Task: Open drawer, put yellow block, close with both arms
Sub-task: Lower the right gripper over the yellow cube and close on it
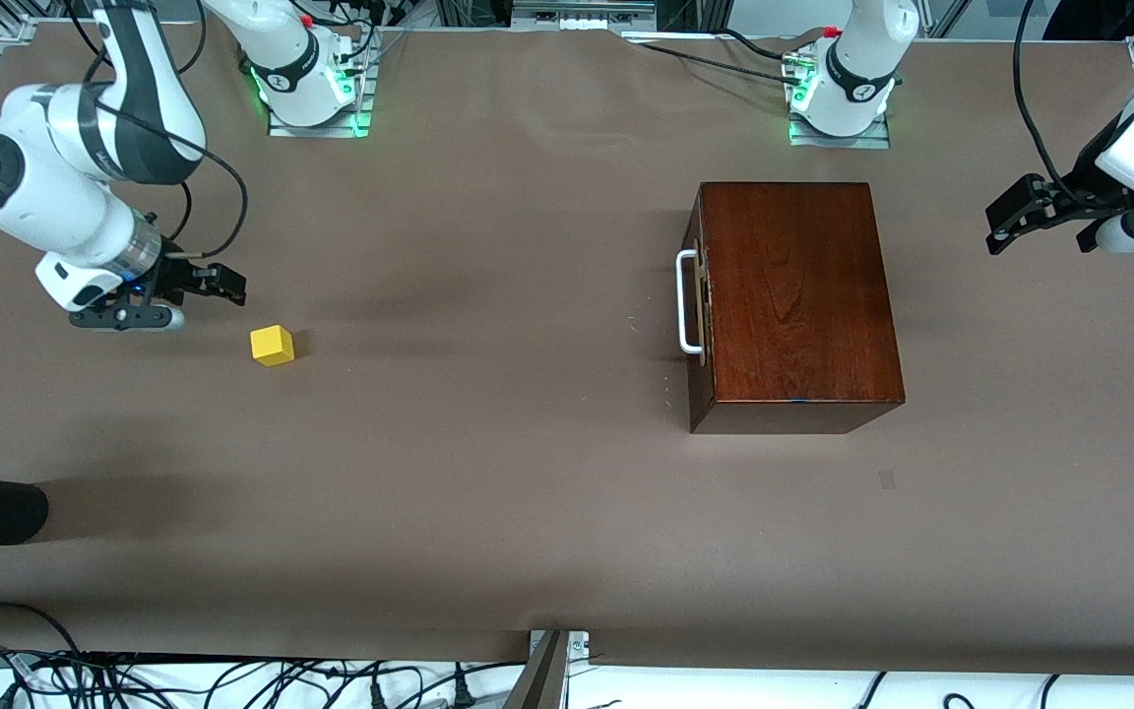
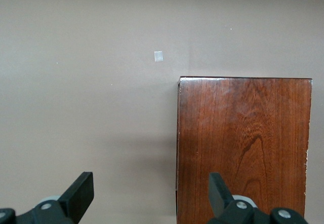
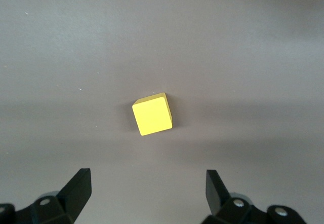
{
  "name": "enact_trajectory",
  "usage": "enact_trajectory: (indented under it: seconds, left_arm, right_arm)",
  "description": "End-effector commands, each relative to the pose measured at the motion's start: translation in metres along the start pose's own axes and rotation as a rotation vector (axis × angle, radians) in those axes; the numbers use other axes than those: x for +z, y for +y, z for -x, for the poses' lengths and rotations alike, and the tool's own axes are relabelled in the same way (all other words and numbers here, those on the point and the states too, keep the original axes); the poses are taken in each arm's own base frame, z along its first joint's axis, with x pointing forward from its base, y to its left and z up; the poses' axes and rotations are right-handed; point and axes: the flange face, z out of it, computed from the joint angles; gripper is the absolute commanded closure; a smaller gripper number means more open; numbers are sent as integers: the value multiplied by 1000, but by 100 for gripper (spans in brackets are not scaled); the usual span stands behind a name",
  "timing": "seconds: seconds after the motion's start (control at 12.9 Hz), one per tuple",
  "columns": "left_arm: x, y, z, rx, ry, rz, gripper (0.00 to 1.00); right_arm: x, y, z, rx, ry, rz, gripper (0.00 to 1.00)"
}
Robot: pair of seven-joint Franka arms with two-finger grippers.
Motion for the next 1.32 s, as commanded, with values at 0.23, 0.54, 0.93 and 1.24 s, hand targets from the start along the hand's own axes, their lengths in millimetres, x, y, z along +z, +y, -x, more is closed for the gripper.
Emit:
enact_trajectory:
  seconds: [0.23,0.54,0.93,1.24]
  left_arm:
    - [-5,9,-3,19,-30,2,0]
    - [-14,25,1,46,-44,2,0]
    - [-15,45,4,75,-43,3,0]
    - [-14,45,4,72,-50,15,0]
  right_arm:
    - [60,-3,-6,-13,-1,11,0]
    - [100,-11,-8,-32,-9,15,0]
    - [138,-9,-12,-78,-10,18,0]
    - [160,-8,-16,-97,8,21,0]
